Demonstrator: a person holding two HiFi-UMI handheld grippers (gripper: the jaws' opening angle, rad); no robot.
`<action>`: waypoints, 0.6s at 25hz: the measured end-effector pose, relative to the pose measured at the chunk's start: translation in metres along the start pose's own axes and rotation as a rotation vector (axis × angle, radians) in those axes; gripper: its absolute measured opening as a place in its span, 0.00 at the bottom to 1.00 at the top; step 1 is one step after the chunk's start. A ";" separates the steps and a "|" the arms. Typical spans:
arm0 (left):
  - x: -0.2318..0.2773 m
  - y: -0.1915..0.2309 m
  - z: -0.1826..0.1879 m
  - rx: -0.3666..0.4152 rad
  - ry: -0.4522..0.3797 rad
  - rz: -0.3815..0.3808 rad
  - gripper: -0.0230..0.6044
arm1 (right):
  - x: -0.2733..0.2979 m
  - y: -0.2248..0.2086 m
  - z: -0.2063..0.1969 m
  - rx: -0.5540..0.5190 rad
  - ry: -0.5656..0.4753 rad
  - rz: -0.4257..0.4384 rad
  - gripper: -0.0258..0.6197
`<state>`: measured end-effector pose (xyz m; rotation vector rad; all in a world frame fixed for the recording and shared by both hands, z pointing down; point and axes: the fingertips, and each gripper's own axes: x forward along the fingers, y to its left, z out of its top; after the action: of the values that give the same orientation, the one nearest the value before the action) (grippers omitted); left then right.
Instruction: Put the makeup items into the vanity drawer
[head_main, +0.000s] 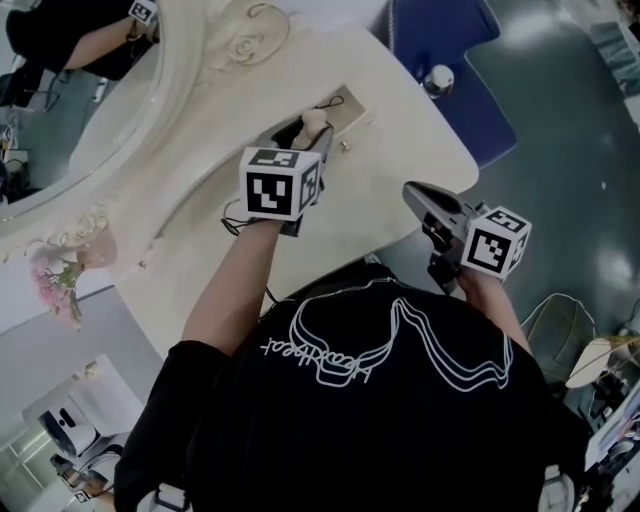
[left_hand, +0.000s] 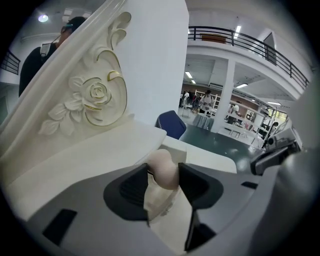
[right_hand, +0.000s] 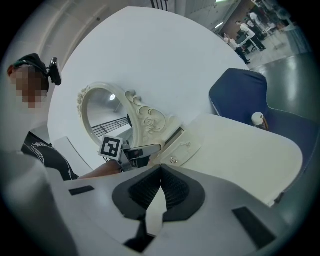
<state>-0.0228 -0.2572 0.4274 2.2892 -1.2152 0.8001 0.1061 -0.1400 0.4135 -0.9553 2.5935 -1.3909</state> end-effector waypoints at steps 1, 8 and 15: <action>0.003 0.001 -0.001 0.001 0.008 -0.001 0.34 | 0.001 -0.001 0.001 0.001 -0.001 -0.001 0.05; 0.012 0.002 -0.007 0.013 0.037 -0.007 0.36 | 0.004 -0.013 -0.005 0.053 0.003 -0.007 0.05; 0.012 0.004 -0.005 0.027 0.025 0.004 0.38 | 0.009 -0.016 -0.008 0.065 0.015 -0.003 0.05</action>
<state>-0.0221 -0.2631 0.4397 2.2923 -1.2059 0.8493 0.1044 -0.1457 0.4325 -0.9439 2.5407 -1.4792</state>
